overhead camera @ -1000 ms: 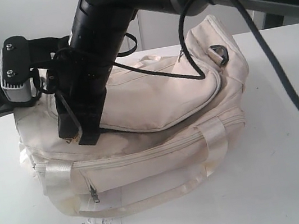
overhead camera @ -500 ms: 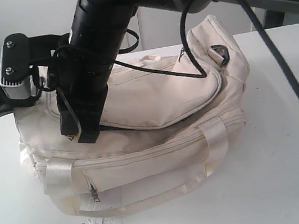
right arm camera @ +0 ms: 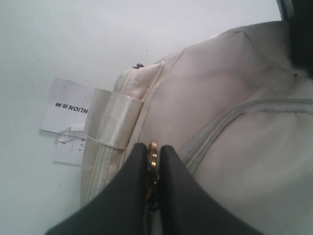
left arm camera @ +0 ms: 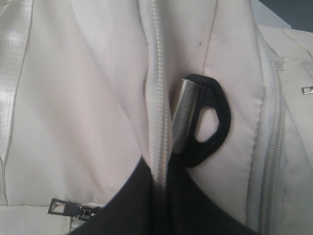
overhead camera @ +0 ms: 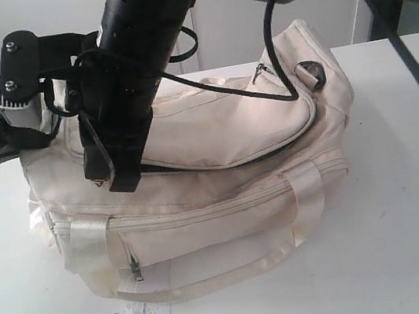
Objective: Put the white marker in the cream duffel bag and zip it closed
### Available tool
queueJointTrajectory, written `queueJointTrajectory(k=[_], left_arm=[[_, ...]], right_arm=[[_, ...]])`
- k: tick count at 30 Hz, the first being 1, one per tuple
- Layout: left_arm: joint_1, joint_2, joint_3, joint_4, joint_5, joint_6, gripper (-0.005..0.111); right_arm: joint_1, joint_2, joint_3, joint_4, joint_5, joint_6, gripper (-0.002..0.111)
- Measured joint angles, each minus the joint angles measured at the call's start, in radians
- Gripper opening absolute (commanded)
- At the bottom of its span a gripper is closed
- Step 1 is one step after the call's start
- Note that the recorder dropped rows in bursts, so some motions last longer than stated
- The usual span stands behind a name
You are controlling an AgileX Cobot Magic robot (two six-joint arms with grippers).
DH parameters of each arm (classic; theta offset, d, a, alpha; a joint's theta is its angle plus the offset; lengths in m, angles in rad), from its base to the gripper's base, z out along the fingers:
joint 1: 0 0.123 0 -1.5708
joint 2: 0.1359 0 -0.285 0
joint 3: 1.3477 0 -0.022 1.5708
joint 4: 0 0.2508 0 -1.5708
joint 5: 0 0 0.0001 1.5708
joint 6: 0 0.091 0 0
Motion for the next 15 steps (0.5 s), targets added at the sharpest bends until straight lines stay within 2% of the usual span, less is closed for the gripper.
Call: queueJointTrajectory(k=[5,15], left_arm=[[0.023,0.0,0.0,0.0,0.017,0.0,0.0],[0.025,0.0,0.0,0.0,0.011,0.008,0.0]], right_arm=[[0.0,0.0,0.0,-0.009,-0.003,0.022,0.0],[0.001,0.0,0.0,-0.053,0.001,0.049,0.0]])
